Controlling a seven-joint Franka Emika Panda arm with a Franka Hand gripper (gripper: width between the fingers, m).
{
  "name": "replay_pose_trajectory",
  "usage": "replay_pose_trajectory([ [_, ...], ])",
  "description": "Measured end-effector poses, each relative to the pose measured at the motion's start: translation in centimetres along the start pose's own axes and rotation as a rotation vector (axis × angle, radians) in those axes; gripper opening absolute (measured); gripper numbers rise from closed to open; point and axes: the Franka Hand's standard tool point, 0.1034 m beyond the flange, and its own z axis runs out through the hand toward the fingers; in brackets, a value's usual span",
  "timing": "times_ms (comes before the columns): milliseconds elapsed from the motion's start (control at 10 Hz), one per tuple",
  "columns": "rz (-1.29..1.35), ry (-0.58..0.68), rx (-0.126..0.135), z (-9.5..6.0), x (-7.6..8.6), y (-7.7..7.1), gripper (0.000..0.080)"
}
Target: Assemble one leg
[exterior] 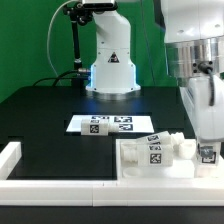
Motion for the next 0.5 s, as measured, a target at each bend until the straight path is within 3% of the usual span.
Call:
replay_pose_trajectory([
  [500, 0.098, -0.001, 0.0, 0.02, 0.01, 0.01, 0.0292],
])
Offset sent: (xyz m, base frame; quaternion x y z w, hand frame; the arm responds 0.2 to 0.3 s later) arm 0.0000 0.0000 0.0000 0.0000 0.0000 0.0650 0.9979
